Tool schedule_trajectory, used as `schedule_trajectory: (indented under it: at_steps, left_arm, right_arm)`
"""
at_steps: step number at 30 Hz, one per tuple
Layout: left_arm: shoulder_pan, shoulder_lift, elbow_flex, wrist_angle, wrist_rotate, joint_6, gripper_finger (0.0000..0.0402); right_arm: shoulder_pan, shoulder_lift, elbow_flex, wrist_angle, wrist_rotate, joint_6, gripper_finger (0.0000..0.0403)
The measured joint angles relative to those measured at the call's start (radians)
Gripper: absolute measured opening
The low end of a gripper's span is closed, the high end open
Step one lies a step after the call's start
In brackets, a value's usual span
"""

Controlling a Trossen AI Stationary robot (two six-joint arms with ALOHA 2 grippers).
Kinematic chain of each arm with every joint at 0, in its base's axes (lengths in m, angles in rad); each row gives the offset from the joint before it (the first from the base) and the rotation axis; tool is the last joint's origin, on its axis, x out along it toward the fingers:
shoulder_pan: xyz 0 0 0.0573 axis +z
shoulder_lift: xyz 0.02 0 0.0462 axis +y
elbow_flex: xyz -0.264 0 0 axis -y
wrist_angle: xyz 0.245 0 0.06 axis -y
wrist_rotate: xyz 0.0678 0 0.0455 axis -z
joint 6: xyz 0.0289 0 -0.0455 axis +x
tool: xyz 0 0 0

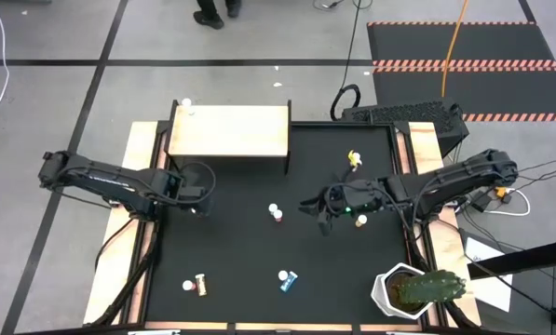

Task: Pick and place medicine bottles onto shelf by color
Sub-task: Put the top left red pill bottle on the shelf

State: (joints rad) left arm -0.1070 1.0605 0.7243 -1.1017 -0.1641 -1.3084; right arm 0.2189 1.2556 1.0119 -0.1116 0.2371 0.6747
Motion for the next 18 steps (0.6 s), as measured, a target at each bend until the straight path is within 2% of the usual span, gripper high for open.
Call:
schedule_trajectory:
  at_steps: [5,12,18]
  left_arm:
    - [0.002,-0.001,-0.055,0.017,0.009,0.027,0.0296]
    - [0.001,-0.002,-0.156,0.190,0.064,0.043,0.0296]
    - [0.001,-0.002,-0.166,0.203,0.061,0.030,0.0296]
  right_arm:
    - [0.015,0.000,-0.022,0.032,0.001,0.053,0.0074]
    - [0.009,-0.009,-0.023,0.033,-0.002,0.080,0.0074]
    - [-0.009,-0.037,-0.023,0.034,-0.011,0.089,0.0074]
